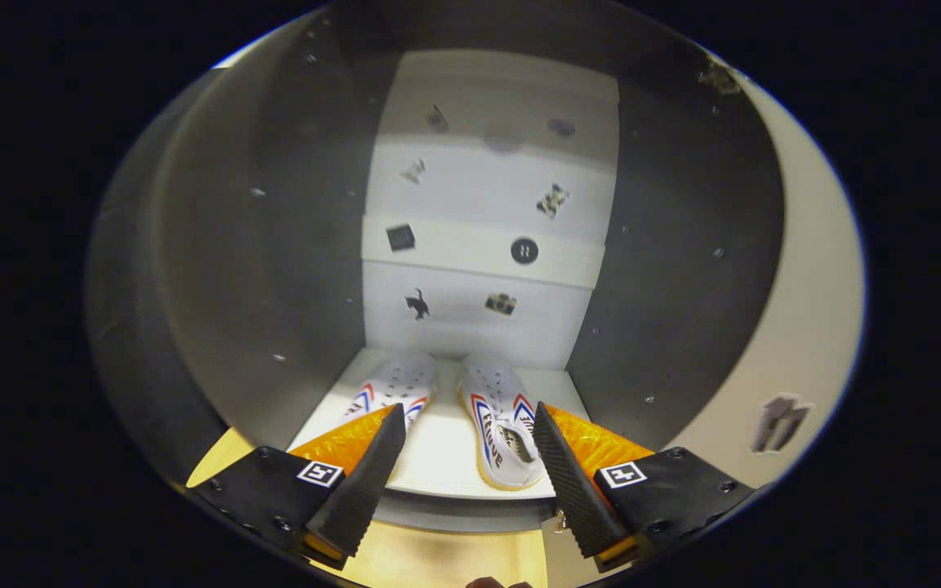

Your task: Open the shoe cabinet door, grab the shoes and put them into the shoe cabinet, then close the shoe cabinet door.

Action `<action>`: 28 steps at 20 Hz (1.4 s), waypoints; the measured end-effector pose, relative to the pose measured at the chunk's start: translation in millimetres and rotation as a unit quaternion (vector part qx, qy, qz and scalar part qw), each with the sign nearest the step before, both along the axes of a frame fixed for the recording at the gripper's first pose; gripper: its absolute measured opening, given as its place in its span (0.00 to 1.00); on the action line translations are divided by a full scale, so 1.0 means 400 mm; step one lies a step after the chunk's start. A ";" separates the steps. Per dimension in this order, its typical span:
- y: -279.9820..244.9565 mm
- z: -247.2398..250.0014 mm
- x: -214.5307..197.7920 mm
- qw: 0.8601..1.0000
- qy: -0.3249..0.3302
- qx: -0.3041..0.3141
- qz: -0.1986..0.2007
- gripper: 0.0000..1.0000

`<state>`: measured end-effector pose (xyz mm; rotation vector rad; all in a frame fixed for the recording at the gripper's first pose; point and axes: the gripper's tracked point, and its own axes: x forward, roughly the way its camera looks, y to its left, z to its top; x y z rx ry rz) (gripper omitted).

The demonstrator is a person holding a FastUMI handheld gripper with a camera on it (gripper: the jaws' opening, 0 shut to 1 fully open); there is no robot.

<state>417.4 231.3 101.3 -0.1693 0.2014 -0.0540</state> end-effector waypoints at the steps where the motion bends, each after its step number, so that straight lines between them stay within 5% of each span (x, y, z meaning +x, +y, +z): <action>1: 0.022 0.033 -0.055 1.000 -0.023 -0.003 0.010 0.98; 7: 0.142 0.114 -0.424 0.990 -0.109 0.052 0.070 0.98; 13: 0.151 0.031 -0.705 0.985 -0.104 0.074 0.114 0.98; 19: -0.003 0.015 -0.941 0.986 -0.119 0.074 0.088 0.98; 22: -0.155 0.012 -1.031 0.988 -0.128 0.074 0.035 0.98; 28: -0.420 -0.017 -1.036 0.989 -0.130 0.065 -0.042 0.97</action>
